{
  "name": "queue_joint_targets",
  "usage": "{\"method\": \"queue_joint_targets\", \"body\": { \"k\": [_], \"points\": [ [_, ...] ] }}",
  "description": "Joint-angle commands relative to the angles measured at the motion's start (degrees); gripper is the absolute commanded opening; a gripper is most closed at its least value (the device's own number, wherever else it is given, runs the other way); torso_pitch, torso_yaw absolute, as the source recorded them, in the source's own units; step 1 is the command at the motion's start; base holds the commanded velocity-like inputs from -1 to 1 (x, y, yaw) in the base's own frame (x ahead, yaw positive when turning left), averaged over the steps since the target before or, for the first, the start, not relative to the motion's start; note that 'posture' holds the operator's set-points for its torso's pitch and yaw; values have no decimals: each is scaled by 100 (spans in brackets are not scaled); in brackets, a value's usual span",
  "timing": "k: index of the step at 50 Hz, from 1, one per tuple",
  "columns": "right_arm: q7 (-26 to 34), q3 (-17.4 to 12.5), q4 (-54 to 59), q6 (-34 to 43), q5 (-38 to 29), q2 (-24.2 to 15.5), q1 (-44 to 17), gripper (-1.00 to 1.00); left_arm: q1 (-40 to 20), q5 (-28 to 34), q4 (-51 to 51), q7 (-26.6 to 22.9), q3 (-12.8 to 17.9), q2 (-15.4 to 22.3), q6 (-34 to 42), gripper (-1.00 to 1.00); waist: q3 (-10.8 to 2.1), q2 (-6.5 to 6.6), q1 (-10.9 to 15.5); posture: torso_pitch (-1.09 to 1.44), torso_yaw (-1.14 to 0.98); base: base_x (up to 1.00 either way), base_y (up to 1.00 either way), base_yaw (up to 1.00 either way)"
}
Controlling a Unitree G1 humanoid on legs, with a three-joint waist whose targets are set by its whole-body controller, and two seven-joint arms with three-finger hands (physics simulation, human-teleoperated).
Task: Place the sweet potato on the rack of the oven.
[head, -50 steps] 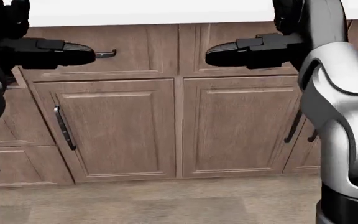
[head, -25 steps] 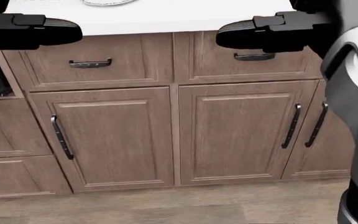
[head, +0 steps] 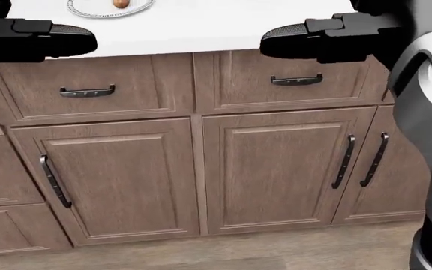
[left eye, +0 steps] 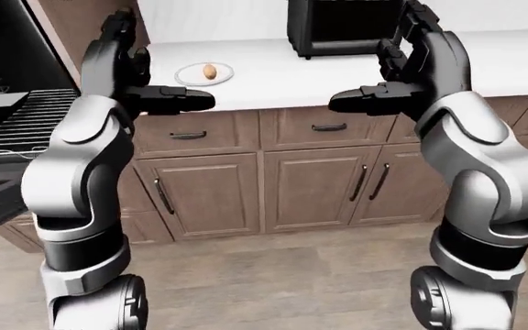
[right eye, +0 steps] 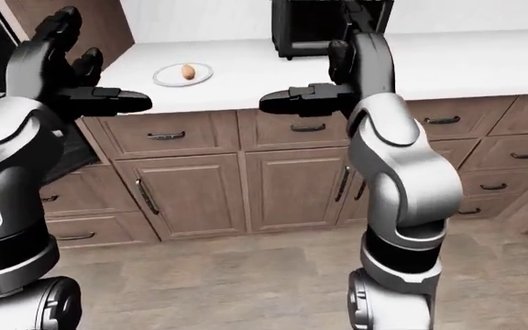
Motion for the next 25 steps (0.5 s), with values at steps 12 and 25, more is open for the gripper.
{"method": "queue_joint_targets", "body": {
  "k": [12, 25],
  "points": [
    [39, 11, -121, -158, -6, -17, -158, 100, -177, 7, -130, 81, 110, 113, -193, 100, -204, 130, 67, 0, 0, 23, 0, 0],
    [20, -2, -123, -140, 40, -18, -172, 100, -202, -30, -96, 115, 117, 112, -185, 100, -186, -182, 59, 0, 0, 22, 0, 0]
  ]
}}
